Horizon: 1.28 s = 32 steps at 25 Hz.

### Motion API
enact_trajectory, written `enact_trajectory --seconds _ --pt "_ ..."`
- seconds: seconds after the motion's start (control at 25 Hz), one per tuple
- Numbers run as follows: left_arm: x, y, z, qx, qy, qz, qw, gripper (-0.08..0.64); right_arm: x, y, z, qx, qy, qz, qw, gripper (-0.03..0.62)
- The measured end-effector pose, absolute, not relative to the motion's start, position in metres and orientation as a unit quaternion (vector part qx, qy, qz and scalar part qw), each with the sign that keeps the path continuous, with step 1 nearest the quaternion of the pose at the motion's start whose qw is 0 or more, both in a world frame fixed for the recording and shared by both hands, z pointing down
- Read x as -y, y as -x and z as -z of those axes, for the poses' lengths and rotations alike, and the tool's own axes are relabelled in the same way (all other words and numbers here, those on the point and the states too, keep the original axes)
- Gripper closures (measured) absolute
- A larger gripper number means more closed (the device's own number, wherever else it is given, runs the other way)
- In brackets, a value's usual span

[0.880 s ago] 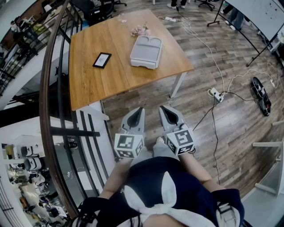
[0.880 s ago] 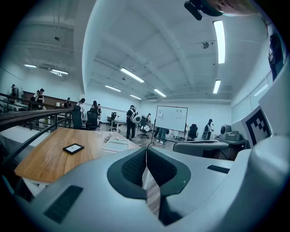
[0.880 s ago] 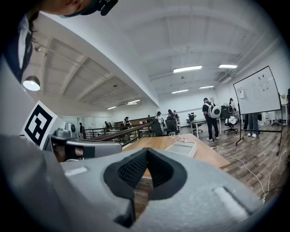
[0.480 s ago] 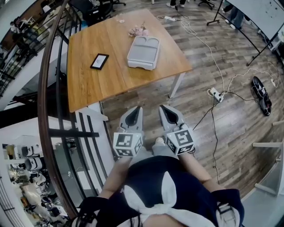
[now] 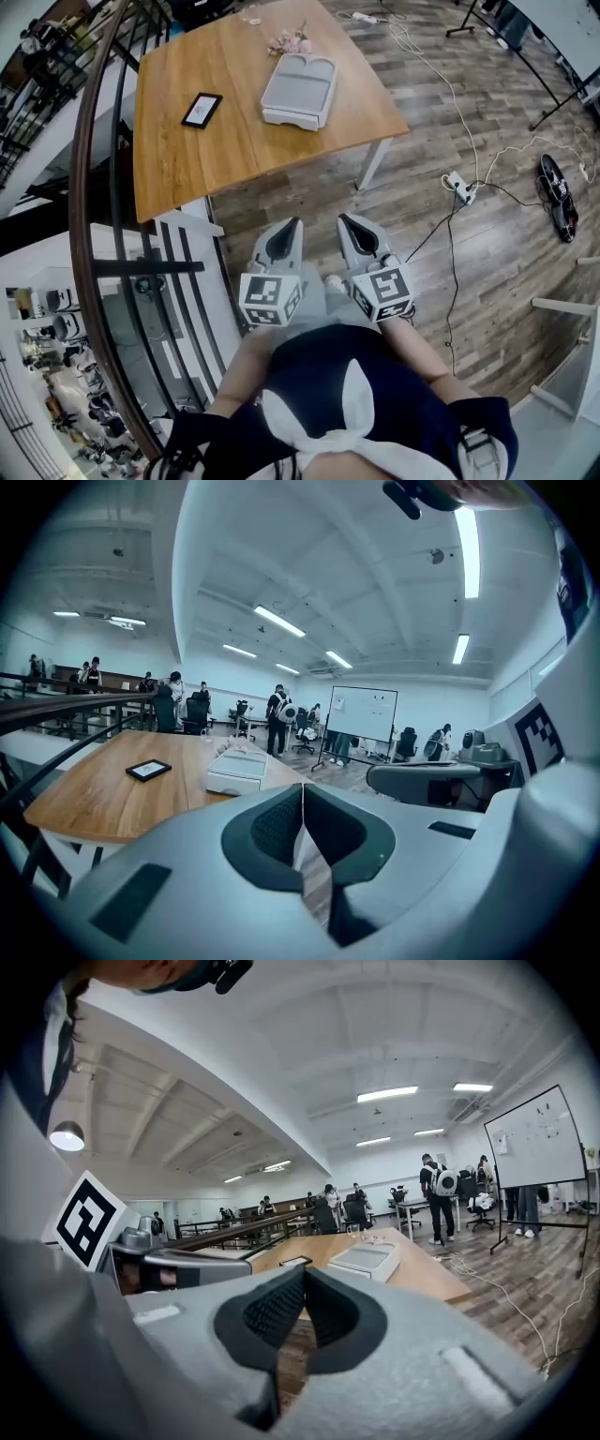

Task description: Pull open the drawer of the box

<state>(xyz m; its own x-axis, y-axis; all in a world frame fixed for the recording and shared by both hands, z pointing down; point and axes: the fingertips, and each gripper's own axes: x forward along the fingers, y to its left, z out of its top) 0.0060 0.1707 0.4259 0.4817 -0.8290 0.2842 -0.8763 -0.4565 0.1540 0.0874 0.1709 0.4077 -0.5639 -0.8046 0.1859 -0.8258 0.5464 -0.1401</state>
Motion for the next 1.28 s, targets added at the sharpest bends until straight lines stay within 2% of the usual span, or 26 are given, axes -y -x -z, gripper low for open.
enact_trajectory --seconds 1.08,1.16,1.28 --pt "0.044 0.046 -0.418 0.521 -0.833 -0.048 0.181 0.537 0.031 -0.044 -0.396 0.884 -0.457 -0.075 0.063 0.594" --pt "0.047 0.048 -0.420 0.518 -0.833 -0.039 0.190 0.516 0.034 -0.041 -0.400 0.884 -0.456 -0.071 0.068 0.594" --pt "0.057 0.055 -0.420 0.511 -0.833 -0.017 0.214 0.417 0.042 -0.034 -0.404 0.884 -0.457 -0.070 0.071 0.594"
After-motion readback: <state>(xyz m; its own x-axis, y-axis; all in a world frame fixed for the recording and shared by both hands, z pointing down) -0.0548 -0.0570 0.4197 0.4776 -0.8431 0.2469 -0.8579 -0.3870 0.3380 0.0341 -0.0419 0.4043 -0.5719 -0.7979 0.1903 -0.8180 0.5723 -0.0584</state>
